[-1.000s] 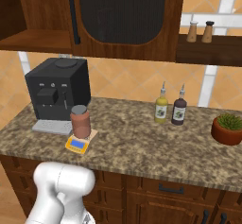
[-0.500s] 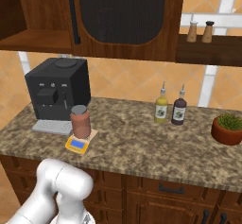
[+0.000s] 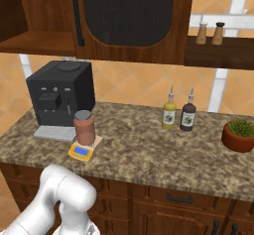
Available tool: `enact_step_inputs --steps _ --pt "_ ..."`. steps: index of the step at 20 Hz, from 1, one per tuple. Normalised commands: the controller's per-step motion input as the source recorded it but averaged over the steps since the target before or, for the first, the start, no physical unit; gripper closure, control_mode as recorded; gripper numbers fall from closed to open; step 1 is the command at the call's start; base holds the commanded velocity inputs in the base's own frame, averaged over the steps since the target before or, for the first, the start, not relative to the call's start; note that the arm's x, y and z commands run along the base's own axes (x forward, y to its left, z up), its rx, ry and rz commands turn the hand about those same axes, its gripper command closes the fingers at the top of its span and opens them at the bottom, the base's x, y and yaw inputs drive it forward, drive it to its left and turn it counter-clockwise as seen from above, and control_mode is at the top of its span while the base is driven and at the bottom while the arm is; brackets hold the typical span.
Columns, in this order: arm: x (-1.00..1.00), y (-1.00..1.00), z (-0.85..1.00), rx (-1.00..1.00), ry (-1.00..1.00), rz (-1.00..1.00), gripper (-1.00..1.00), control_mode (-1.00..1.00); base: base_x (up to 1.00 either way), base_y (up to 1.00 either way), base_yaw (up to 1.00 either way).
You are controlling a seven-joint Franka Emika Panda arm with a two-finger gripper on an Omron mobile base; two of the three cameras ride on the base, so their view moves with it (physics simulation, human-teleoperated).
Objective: Pick the honey bottle and place it on the digital scale for weighing, and close the cabinet.
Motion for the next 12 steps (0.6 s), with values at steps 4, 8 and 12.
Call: enact_step_inputs --steps 4,8,12 --pt "1.0 0.58 -0.49 -0.19 0.14 0.0 -1.0 -1.0 0.0 0.0 0.0" --pt "1.0 0.42 -0.04 -0.19 0.23 0.0 -1.0 -1.0 0.0 0.0 0.0" --pt "1.0 0.08 0.04 -0.01 0.25 0.0 -1.0 -1.0 0.0 0.0 0.0"
